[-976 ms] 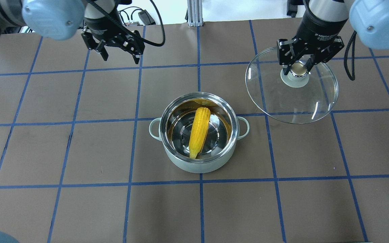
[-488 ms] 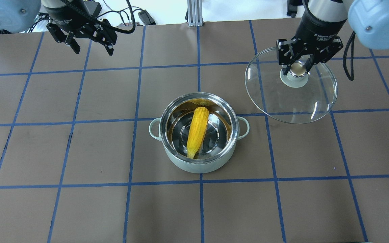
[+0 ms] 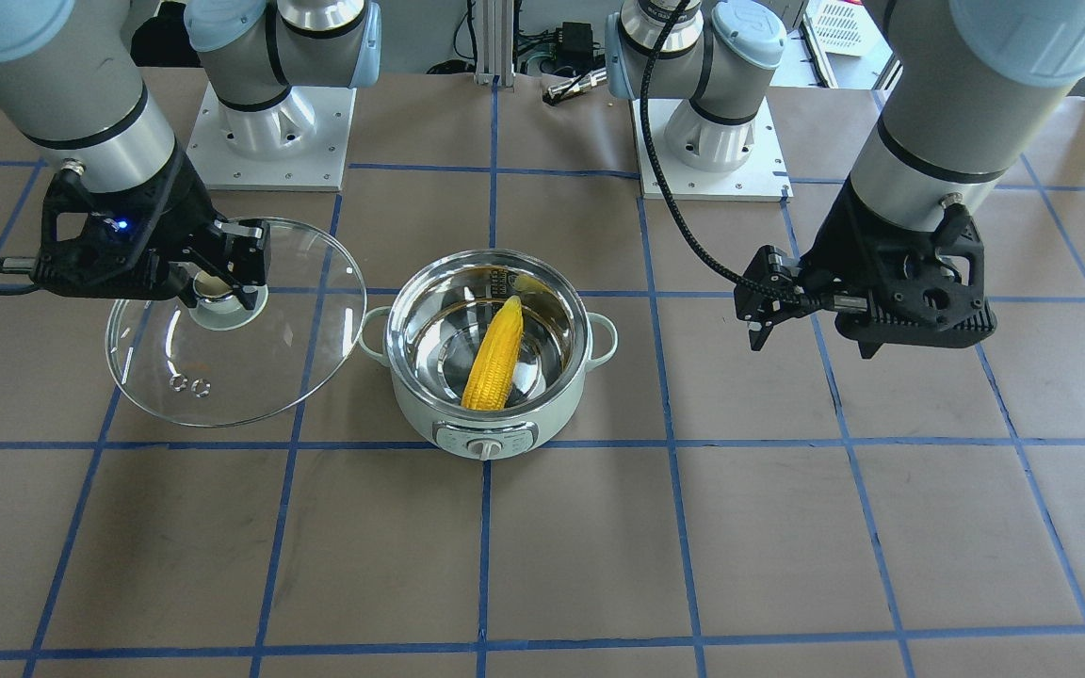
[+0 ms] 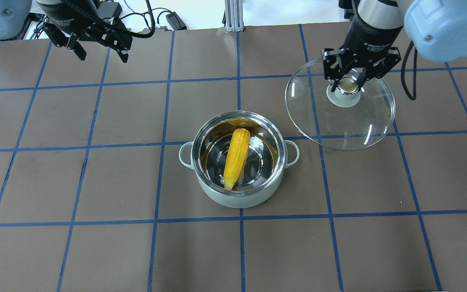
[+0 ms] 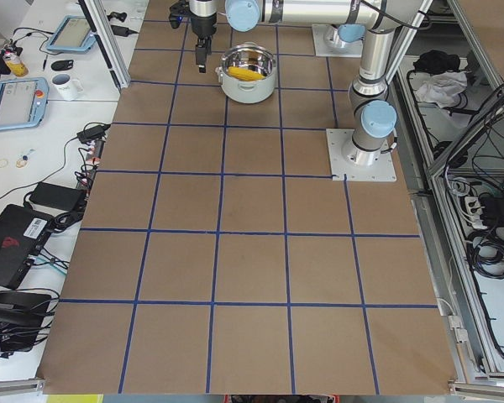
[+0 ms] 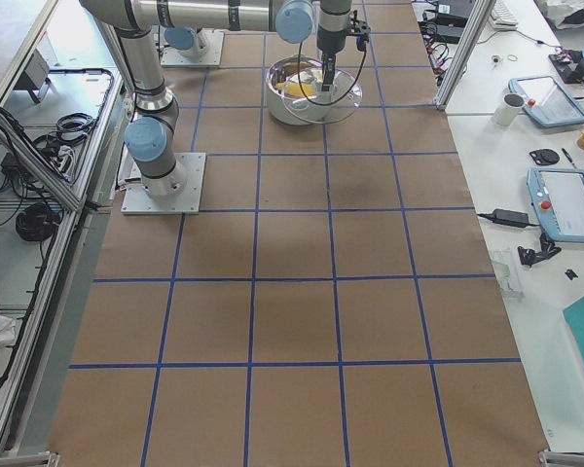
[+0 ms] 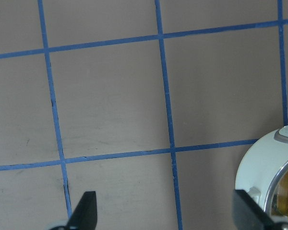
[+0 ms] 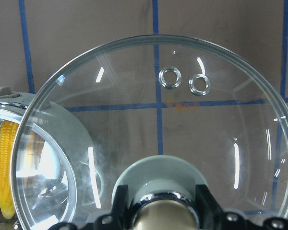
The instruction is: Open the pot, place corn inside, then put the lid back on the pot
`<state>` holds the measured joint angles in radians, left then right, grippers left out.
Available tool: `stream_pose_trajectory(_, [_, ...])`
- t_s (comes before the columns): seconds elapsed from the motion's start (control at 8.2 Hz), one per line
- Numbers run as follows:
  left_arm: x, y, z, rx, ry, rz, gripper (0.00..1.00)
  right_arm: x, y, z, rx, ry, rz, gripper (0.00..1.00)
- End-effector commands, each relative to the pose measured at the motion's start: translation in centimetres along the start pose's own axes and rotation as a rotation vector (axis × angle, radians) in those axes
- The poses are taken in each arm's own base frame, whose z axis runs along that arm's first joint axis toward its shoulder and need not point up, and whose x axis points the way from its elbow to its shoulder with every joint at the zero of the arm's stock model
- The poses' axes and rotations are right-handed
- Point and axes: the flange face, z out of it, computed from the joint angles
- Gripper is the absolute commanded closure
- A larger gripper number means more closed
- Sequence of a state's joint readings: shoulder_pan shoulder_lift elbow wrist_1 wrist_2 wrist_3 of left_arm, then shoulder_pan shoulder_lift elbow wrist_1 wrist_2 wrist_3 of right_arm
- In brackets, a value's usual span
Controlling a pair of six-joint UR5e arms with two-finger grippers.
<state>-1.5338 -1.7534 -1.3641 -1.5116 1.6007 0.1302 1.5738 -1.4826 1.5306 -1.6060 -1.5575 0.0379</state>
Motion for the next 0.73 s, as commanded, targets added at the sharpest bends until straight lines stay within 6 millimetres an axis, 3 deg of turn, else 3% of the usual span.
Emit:
stream_pose_trajectory(0.0, [-0.2,0.3,-0.1,0.004,-0.021,0.002,0.00,-8.9,2.3,1.1,0.003,0.002,0.026,0.60])
stream_pose_trajectory(0.37, [-0.1,0.3,0.1,0.000,-0.021,0.000,0.00,-18.7,5.3,3.8,0.002,0.004,0.066,0.60])
stream_pose_trajectory(0.49, [-0.1,0.3,0.1,0.000,-0.021,-0.001,0.00,-20.3,5.2,5.2,0.001,0.007,0.066,0.60])
stream_pose_trajectory(0.61, [-0.1,0.4,0.3,-0.003,-0.020,-0.006,0.00,-20.5,4.9,6.0,-0.010,0.012,0.063,0.60])
